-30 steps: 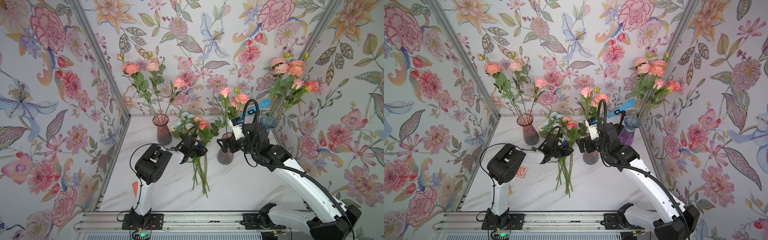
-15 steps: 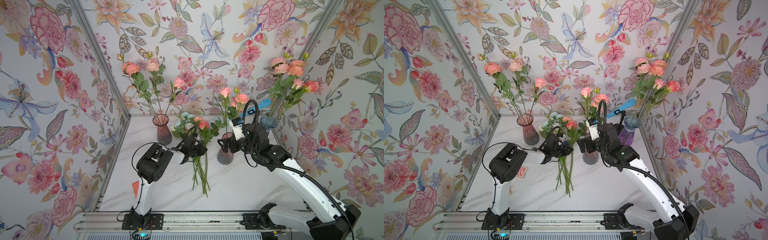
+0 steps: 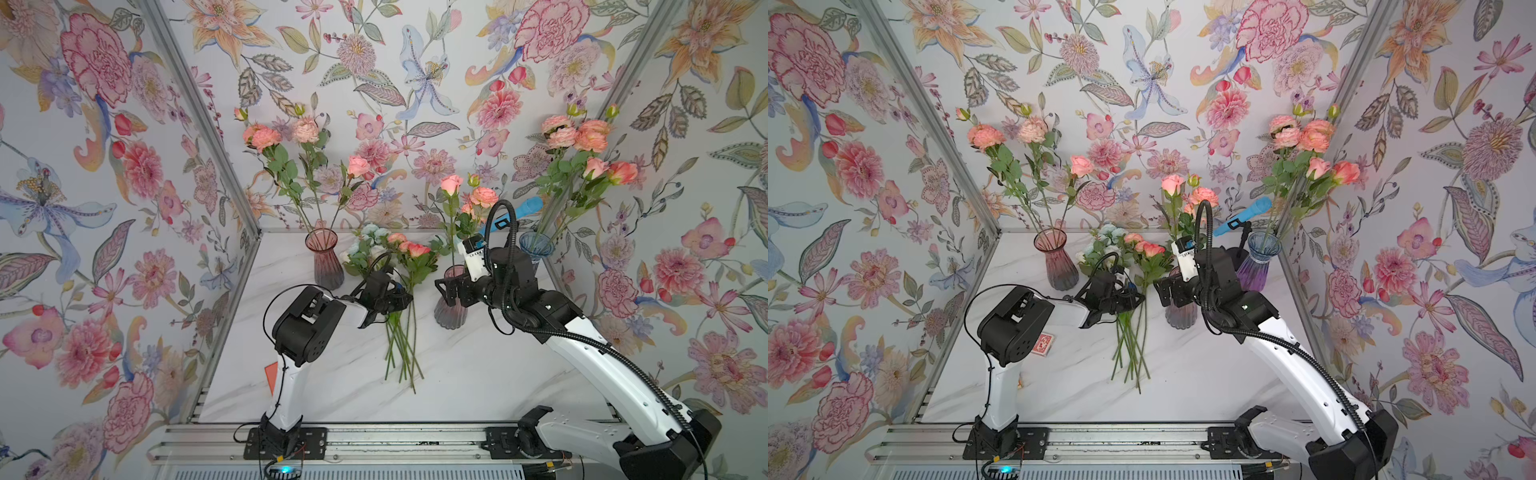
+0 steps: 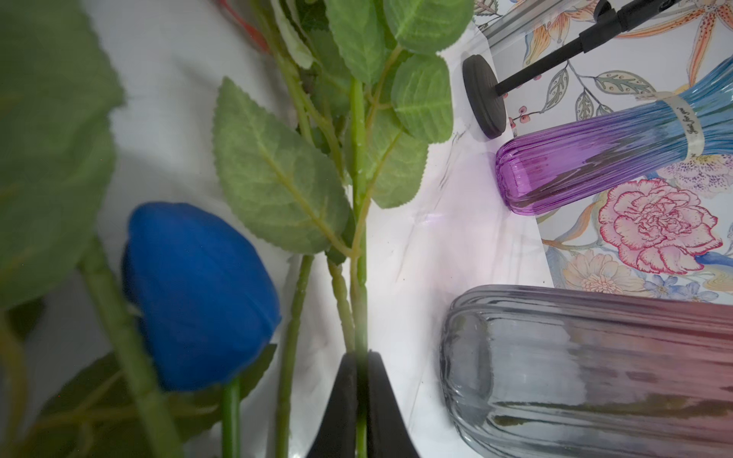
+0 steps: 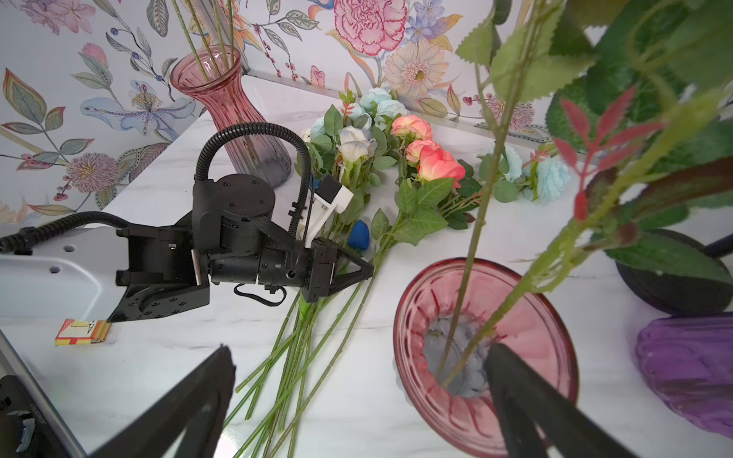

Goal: Place the pink flowers into the vase
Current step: Pick up the flower at the center of the board, then place the flower in the vase.

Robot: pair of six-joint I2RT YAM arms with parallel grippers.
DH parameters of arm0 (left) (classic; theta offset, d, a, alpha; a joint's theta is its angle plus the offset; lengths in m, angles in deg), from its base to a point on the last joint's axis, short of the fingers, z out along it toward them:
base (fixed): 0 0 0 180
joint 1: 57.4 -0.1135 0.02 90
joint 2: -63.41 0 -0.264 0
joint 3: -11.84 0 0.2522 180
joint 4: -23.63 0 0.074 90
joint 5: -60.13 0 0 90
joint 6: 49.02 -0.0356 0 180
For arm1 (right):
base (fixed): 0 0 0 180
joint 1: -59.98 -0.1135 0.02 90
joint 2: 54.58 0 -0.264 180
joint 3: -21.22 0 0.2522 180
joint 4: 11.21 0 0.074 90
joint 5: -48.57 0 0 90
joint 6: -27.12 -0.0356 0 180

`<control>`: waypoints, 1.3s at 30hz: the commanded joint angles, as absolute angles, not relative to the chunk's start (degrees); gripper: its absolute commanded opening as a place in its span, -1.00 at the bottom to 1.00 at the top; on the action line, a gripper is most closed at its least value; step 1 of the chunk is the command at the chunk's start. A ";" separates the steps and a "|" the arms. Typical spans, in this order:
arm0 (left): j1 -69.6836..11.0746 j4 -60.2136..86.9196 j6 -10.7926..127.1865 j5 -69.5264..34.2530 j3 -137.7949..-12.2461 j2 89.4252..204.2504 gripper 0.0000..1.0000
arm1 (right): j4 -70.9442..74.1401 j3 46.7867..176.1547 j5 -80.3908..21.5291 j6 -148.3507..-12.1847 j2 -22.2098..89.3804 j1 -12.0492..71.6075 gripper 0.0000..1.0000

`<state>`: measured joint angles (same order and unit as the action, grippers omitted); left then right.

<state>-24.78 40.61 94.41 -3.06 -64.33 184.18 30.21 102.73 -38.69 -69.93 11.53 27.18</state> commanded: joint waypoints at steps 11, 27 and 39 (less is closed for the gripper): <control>-27.95 42.93 92.54 -1.38 -63.39 179.90 -1.00 | 29.17 103.75 -36.78 -69.47 11.54 26.50 0.99; -29.98 47.46 88.27 -0.37 -60.88 167.48 -1.00 | 29.20 104.94 -33.77 -68.93 11.23 22.46 0.99; -30.12 57.42 85.18 -1.91 -52.90 158.22 -1.00 | 27.51 105.03 -34.90 -70.29 12.89 18.71 0.99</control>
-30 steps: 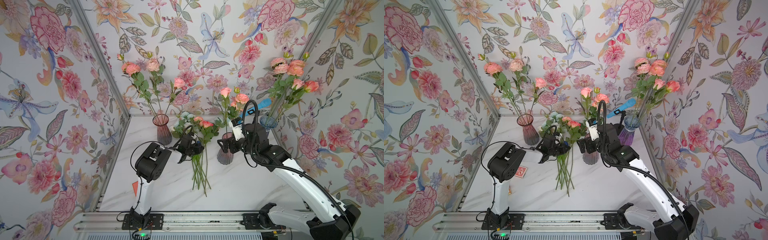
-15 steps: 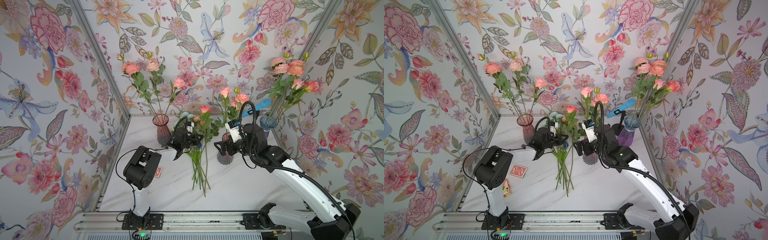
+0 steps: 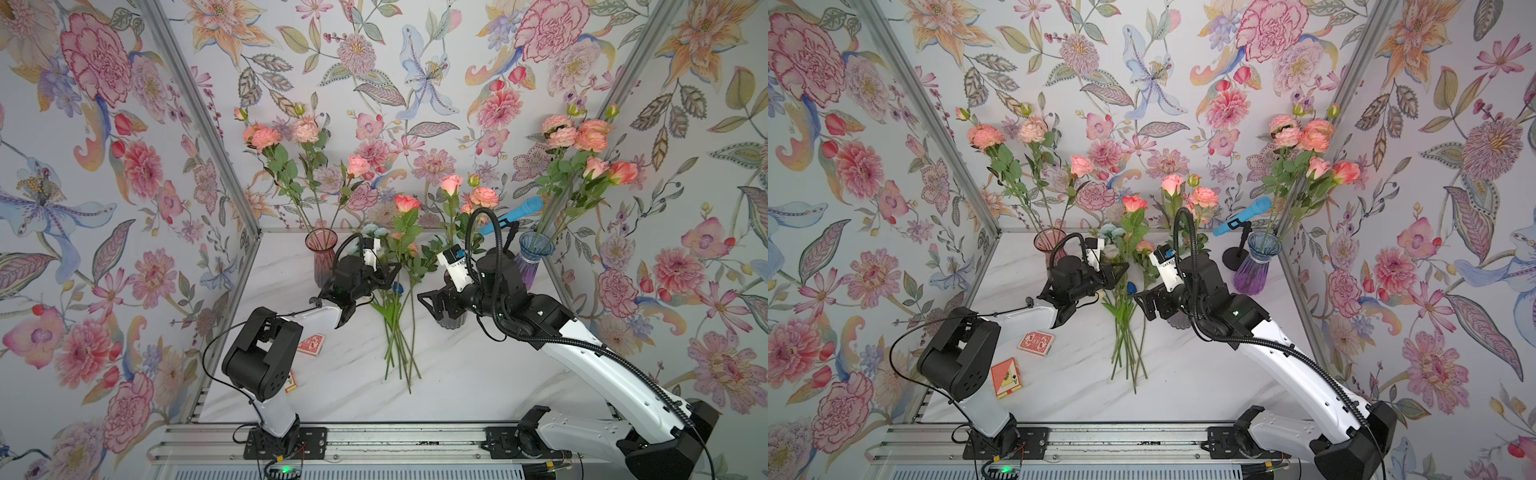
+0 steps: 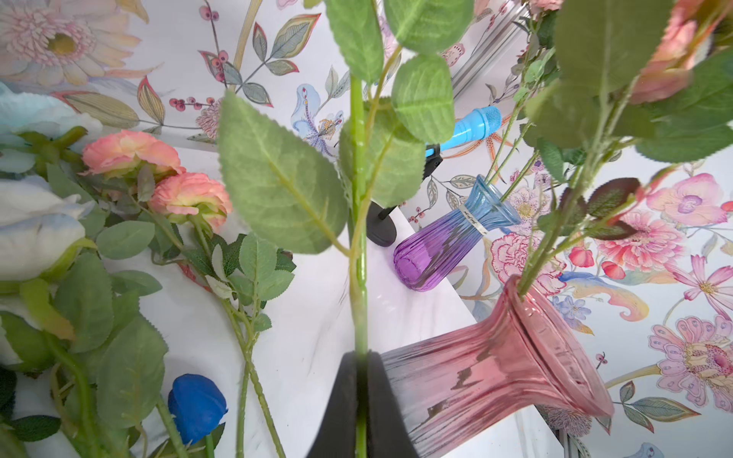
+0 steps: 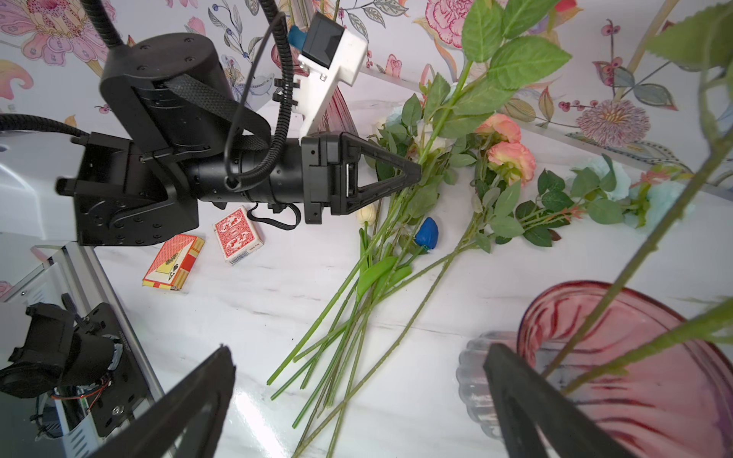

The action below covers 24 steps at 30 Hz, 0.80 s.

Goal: Place the pink flowers into the vase
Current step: Place the flower in the vase.

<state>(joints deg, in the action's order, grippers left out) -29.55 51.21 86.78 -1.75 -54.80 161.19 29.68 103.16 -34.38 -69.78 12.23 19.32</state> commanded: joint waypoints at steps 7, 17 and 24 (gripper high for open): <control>-29.66 66.69 86.06 0.08 -47.21 154.49 -1.00 | 23.84 105.83 -34.68 -72.76 14.69 18.39 1.00; -26.41 76.38 87.65 2.94 -44.12 153.50 -1.00 | 17.95 109.74 -36.11 -76.10 20.54 18.15 0.68; -23.76 78.88 88.37 3.56 -43.25 151.13 -1.00 | 15.55 111.71 -36.72 -76.77 23.70 18.10 0.54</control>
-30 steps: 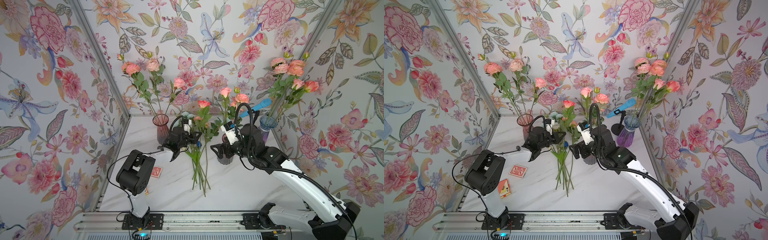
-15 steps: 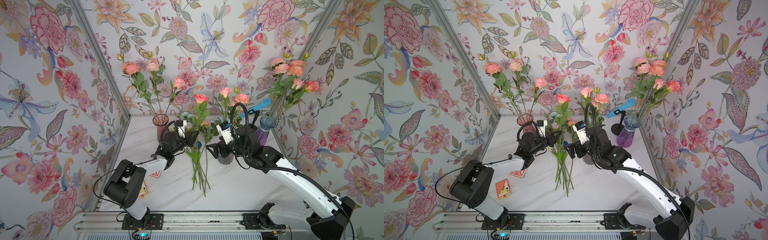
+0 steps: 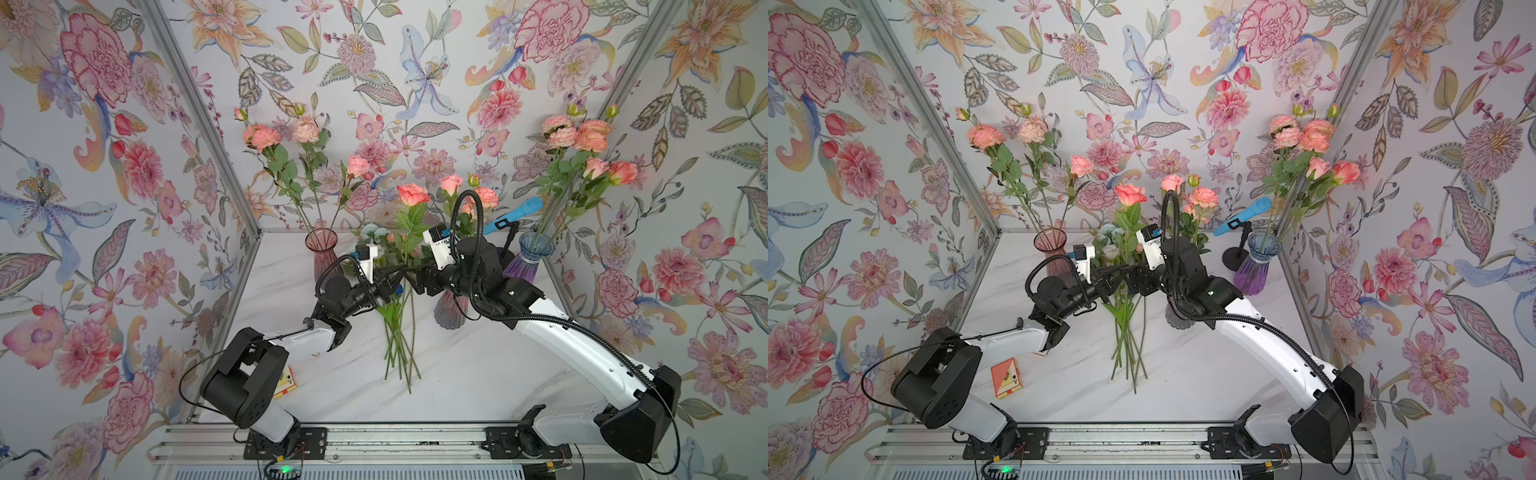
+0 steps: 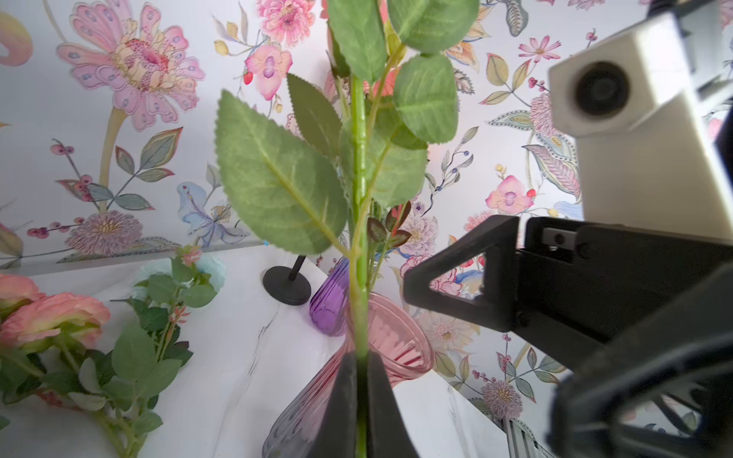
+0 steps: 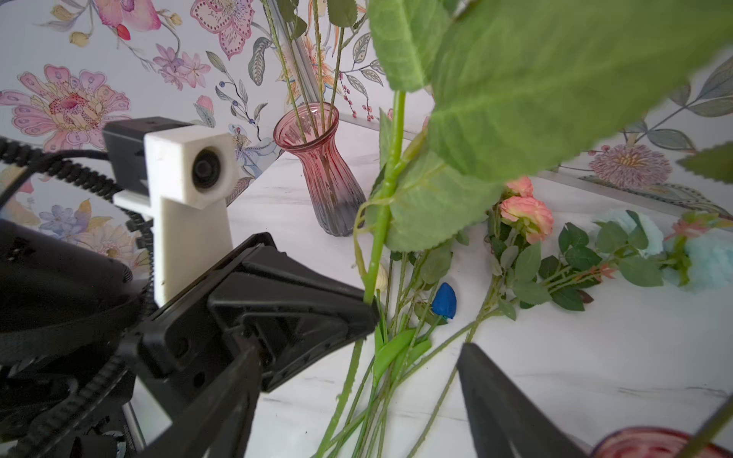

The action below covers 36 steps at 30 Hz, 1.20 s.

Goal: Place the pink flowers into the vase
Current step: Place the flower in the vase.

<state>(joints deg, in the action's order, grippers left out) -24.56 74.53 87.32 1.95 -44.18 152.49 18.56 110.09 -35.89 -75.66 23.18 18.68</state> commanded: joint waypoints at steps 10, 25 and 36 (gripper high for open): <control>-22.33 79.92 88.70 4.16 -43.22 150.61 -1.00 | 12.47 112.28 -38.57 -77.12 25.44 18.15 0.33; -21.63 79.57 88.44 4.06 -43.07 150.21 -1.00 | 11.91 113.29 -39.42 -77.12 27.21 18.54 -0.22; -21.45 78.95 88.20 3.80 -43.31 150.55 -1.00 | 11.91 113.82 -40.13 -76.76 27.52 18.78 -0.83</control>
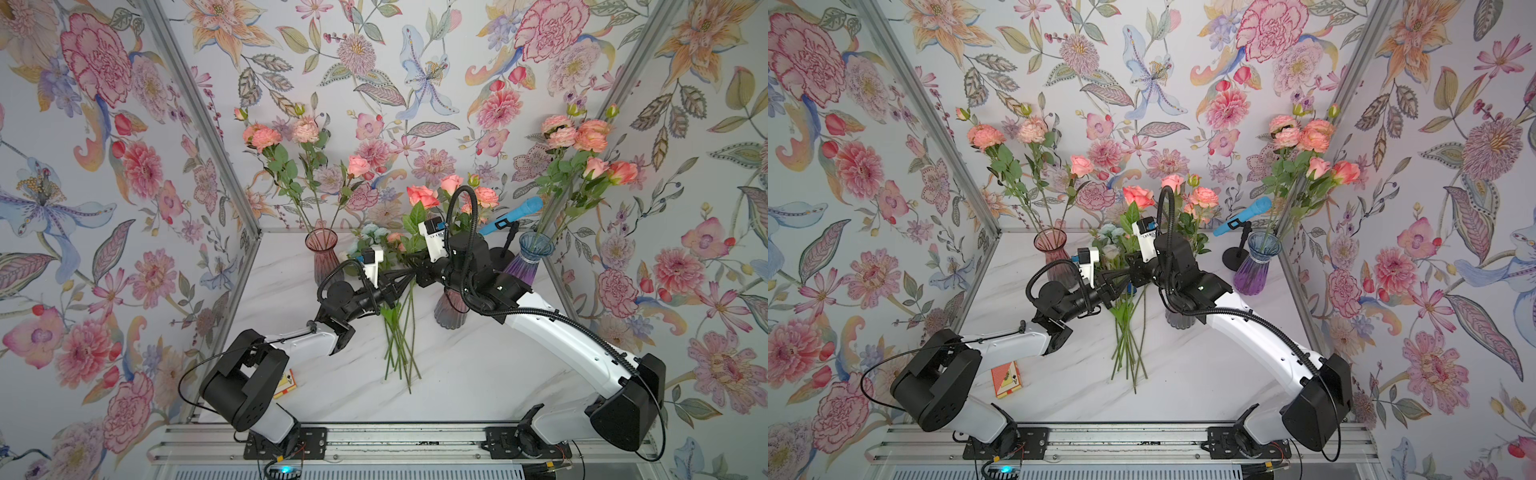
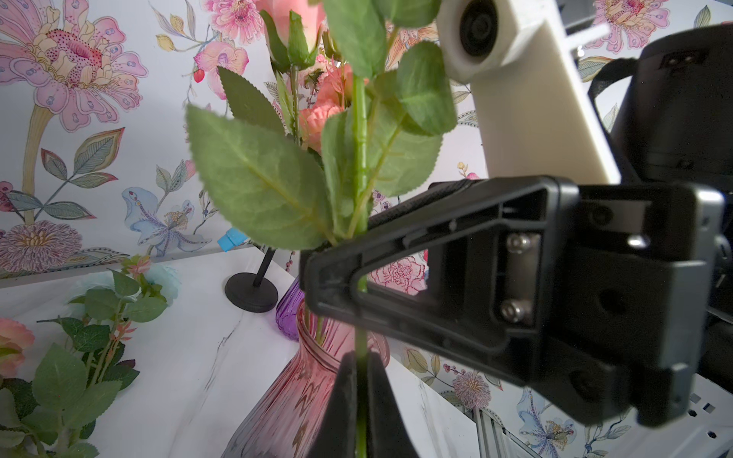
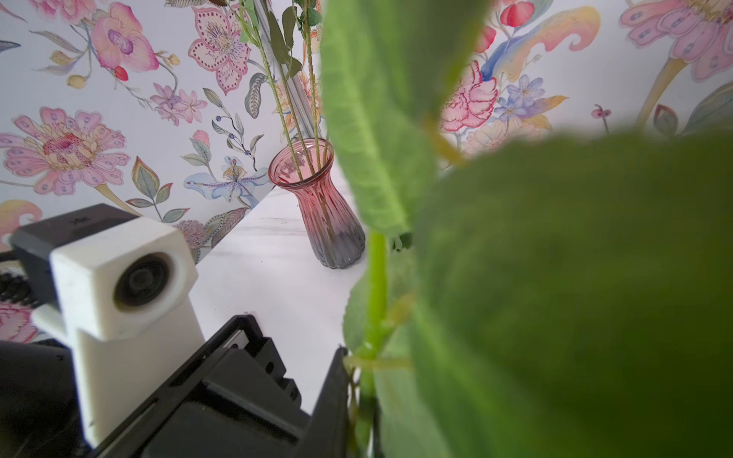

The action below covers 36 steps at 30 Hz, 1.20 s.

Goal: Place the pink flowers into the vase
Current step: Place the flower in the vase.

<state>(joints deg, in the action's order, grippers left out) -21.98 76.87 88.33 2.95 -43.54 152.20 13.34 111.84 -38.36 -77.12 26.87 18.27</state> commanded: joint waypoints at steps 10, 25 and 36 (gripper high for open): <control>-21.45 75.67 86.65 3.50 -44.10 150.95 -0.35 | 11.93 114.37 -43.03 -74.92 27.52 19.20 -1.00; -21.22 68.08 82.14 2.00 -45.77 151.00 1.00 | 11.86 123.93 -48.52 -62.24 25.73 20.59 -1.00; -21.10 66.91 81.25 1.43 -45.86 150.77 0.99 | 10.42 132.05 -52.99 -49.85 19.73 20.51 -1.00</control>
<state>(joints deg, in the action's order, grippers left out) -21.70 66.84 82.65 2.32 -44.24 152.20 13.18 129.39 -50.25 -55.42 22.26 20.37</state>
